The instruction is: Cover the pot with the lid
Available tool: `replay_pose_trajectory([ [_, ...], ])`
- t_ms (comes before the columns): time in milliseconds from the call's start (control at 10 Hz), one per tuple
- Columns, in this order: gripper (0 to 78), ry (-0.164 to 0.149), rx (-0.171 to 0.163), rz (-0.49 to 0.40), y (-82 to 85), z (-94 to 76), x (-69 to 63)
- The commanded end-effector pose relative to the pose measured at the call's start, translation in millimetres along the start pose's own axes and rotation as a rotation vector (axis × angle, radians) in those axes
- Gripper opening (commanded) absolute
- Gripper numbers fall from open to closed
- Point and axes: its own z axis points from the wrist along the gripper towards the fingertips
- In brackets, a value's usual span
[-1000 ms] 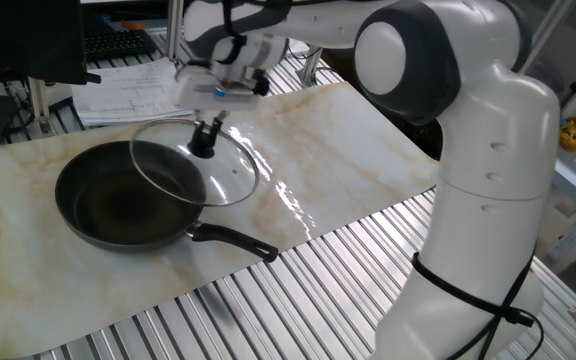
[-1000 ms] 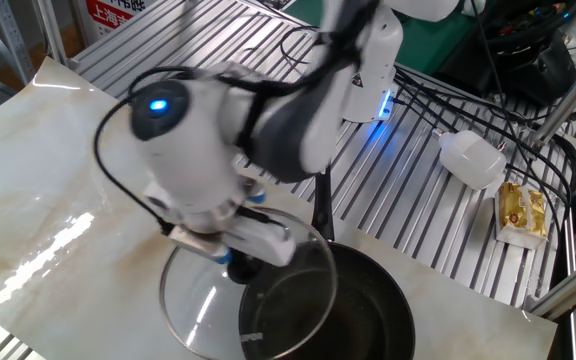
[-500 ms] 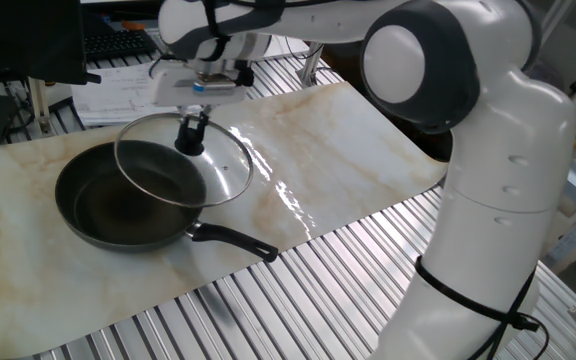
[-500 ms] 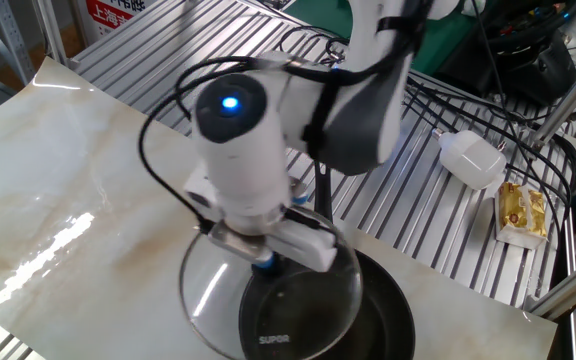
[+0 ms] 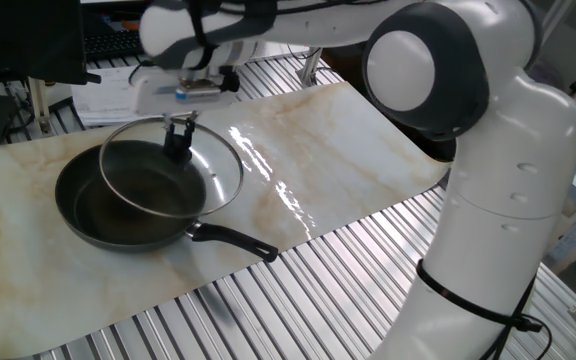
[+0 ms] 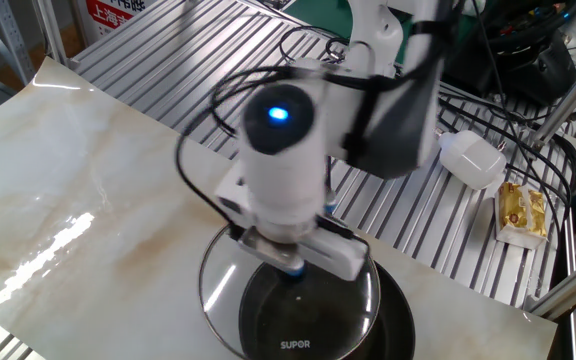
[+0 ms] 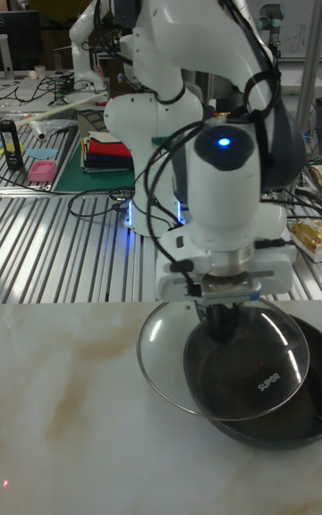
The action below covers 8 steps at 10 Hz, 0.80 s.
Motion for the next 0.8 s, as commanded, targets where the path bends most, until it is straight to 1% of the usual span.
replay_pose_trajectory([
  [100,1.1,-0.036,0.014,0.033,9.1,1.7,1.3],
  [200,1.1,-0.042,0.016,0.048,11.6,3.0,2.3],
  [400,1.1,-0.041,0.016,0.045,11.3,2.3,1.6],
  [500,1.1,-0.045,0.021,0.048,11.3,2.3,1.6],
  [600,1.1,-0.032,0.046,0.041,11.3,2.3,1.6],
  [700,1.1,0.024,0.036,0.022,11.3,2.3,1.6],
  [800,1.1,0.081,0.009,0.004,11.3,2.3,1.6],
])
